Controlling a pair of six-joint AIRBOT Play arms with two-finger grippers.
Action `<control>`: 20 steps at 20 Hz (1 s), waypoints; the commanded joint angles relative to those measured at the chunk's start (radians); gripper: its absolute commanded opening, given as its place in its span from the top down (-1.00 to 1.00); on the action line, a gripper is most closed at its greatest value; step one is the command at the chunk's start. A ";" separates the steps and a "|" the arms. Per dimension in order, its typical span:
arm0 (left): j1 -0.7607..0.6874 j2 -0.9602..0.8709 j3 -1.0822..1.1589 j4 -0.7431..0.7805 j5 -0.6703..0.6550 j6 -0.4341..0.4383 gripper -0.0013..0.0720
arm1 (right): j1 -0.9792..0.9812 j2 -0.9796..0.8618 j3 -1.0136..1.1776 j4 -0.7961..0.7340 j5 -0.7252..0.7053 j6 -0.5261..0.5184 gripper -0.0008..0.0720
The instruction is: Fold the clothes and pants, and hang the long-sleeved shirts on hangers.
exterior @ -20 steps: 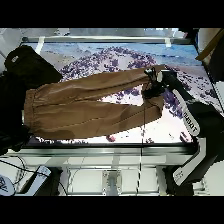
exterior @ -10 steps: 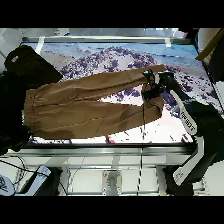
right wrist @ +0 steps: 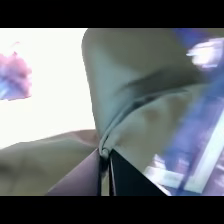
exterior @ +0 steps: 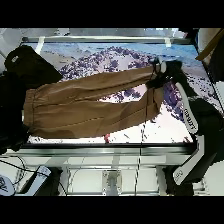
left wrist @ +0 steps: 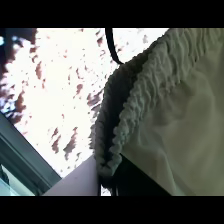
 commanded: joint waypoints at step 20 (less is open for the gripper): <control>0.000 0.000 0.154 0.000 -0.087 0.000 0.90 | -0.206 0.003 -0.094 0.221 0.087 0.077 -0.08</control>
